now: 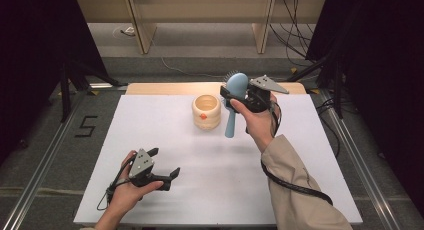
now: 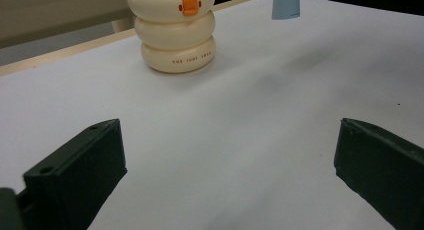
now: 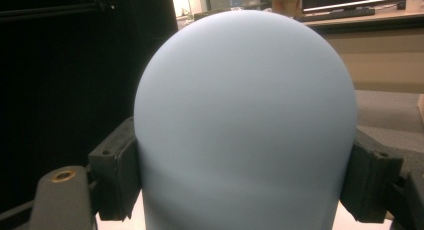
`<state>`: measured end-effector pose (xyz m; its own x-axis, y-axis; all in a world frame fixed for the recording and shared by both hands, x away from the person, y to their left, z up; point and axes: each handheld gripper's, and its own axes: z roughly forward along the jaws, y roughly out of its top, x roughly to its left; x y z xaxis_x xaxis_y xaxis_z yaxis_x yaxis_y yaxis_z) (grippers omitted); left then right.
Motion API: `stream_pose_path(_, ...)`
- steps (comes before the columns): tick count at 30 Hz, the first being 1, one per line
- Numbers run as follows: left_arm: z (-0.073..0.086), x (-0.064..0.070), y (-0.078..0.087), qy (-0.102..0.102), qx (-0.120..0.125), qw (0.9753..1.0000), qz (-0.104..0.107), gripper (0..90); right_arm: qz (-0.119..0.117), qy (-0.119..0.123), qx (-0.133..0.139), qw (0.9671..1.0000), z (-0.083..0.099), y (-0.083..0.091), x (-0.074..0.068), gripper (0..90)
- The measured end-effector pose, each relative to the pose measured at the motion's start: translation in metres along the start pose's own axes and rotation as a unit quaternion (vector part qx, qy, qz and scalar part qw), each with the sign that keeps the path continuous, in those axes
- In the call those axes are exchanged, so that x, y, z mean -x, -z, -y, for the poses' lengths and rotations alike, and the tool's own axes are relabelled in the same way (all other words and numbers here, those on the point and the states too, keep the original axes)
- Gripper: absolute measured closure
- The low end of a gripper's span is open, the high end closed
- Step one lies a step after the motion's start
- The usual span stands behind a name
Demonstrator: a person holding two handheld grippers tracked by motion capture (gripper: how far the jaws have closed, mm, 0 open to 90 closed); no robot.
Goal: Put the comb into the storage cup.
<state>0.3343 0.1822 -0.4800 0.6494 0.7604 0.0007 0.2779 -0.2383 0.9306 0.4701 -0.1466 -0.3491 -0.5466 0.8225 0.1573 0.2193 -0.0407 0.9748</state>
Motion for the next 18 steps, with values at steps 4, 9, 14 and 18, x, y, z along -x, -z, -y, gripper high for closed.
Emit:
stream_pose_path(4, 0.0001, 0.0002, 0.0, 0.0, -0.001, 1.0, 0.0, 0.0, 0.002, 0.0, 0.001, 1.0, 0.0002, -0.0004, 0.0003, 20.6)
stream_pose_path(9, 0.0003, 0.0001, 0.0, 0.0, -0.001, 1.0, 0.0, 0.0, 0.003, 0.0, 0.003, 1.0, 0.0008, -0.0013, 0.0007, 20.6)
stream_pose_path(14, 0.0003, 0.0006, -0.0002, 0.001, 0.0, 1.0, 0.001, 0.0, 0.005, -0.001, 0.004, 1.0, 0.001, -0.0027, 0.0004, 20.6)
stream_pose_path(18, 0.0003, 0.0003, -0.0001, 0.001, 0.0, 1.0, 0.001, 0.0, 0.005, -0.001, 0.006, 1.0, 0.0013, -0.004, 0.0008, 20.6)
